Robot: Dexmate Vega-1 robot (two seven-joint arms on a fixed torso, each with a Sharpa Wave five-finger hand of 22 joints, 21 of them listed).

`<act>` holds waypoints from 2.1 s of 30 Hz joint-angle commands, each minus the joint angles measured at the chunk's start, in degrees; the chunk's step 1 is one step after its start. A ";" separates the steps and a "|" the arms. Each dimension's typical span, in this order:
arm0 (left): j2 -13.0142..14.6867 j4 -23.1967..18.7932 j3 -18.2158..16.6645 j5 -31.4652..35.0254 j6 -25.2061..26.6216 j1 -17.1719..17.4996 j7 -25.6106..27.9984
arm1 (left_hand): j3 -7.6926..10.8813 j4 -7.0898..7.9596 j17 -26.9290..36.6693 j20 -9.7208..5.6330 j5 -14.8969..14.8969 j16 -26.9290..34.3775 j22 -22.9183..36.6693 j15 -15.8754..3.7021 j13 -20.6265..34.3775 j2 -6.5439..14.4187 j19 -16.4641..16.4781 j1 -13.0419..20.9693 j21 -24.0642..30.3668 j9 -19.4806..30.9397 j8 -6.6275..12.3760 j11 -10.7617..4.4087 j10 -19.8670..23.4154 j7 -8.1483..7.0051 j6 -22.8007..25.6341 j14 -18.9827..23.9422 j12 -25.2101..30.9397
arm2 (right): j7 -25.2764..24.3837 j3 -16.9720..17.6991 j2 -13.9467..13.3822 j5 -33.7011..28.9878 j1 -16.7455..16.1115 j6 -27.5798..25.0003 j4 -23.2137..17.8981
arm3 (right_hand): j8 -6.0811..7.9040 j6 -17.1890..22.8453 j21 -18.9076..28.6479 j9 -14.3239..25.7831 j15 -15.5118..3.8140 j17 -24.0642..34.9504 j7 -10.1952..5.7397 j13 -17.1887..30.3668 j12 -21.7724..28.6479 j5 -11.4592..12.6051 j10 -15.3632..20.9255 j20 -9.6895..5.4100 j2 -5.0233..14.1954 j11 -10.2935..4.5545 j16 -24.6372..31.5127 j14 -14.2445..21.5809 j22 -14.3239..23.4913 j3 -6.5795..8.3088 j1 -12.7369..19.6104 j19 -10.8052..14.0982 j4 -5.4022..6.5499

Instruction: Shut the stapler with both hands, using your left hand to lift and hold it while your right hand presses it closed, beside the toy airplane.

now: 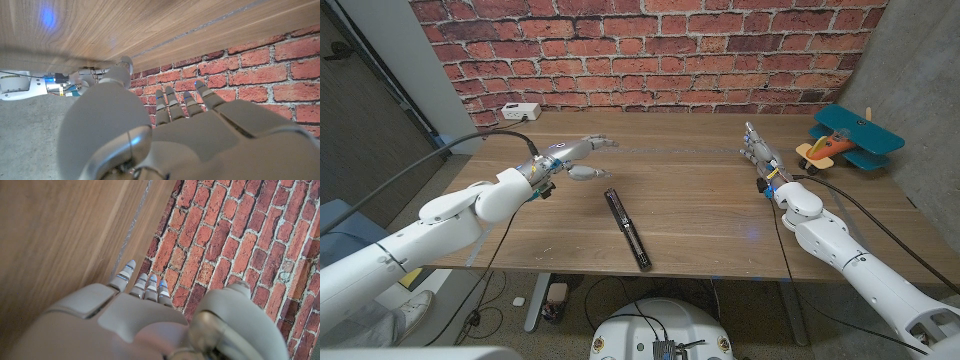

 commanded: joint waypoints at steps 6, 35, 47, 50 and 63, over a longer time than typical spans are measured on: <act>2.12 -3.15 -0.46 5.65 3.80 1.21 0.32 | -1.46 0.47 0.12 0.04 0.67 0.52 0.08 -2.64 0.29 -0.83 -0.17 -0.19 -0.05 0.39 0.81 0.13 0.26 -0.41 0.71 0.46 0.41 | -0.01 -0.09 0.11 -0.14 0.46 -0.31 0.16 | 0.13 0.07 0.06 0.27 -1.11 0.20 -0.01 0.15 0.26 0.04 0.39 -0.22 -0.20 -0.21 0.23 -0.19 0.11 -0.09 0.76 -0.13 -0.42; 4.79 -10.69 0.56 20.69 10.50 3.37 -1.61 | -5.33 1.11 0.22 -0.85 1.32 2.04 0.14 -0.77 0.94 -0.49 2.82 -0.53 1.07 0.72 0.31 0.16 -2.48 -0.12 -1.24 4.57 0.27 | -1.81 0.35 -1.50 -2.25 -2.56 0.61 -4.73 | 0.17 0.10 0.19 0.28 -1.35 0.22 -0.15 0.16 0.31 0.00 0.42 -0.38 -0.11 -0.48 0.31 -0.12 0.13 -0.03 0.90 0.04 -0.53; 5.15 -11.77 0.78 23.16 12.54 3.89 -3.74 | -6.25 1.33 0.45 -1.90 1.26 1.85 0.32 -2.84 1.14 -0.10 5.31 -0.67 1.55 0.72 0.22 1.04 -3.34 -0.05 -1.65 6.24 0.14 | -1.91 0.71 -2.09 -2.14 -2.96 -0.12 -5.40 | 0.18 0.09 0.20 0.29 -1.35 0.22 -0.17 0.16 0.32 -0.02 0.42 -0.42 -0.09 -0.53 0.30 -0.17 0.13 0.00 1.02 0.04 -0.61; 5.15 -11.42 0.96 23.17 12.20 3.55 -4.07 | -6.38 1.38 0.52 -2.03 1.25 1.80 0.34 -3.29 1.18 -0.02 5.40 -0.72 1.53 0.72 0.12 0.97 -3.43 0.03 -1.94 6.20 0.13 | -2.18 0.95 -2.05 -2.05 -3.24 0.06 -5.51 | 0.18 0.08 0.20 0.29 -1.35 0.22 -0.19 0.16 0.31 -0.03 0.40 -0.42 -0.09 -0.52 0.31 -0.15 0.13 0.00 1.04 0.03 -0.63; 5.56 -10.78 2.07 24.93 11.00 2.00 -5.75 | -8.52 1.15 1.34 -4.09 0.61 2.63 0.59 -6.11 2.38 -0.93 7.74 -1.31 1.71 0.63 1.46 -1.84 1.72 -2.16 0.94 8.87 2.66 | -3.07 1.33 -2.17 -2.06 -3.88 -0.35 -5.90 | 0.19 0.08 0.20 0.29 -1.37 0.22 -0.18 0.17 0.30 -0.06 0.35 -0.45 -0.10 -0.44 0.32 -0.16 0.13 0.01 1.10 0.01 -0.69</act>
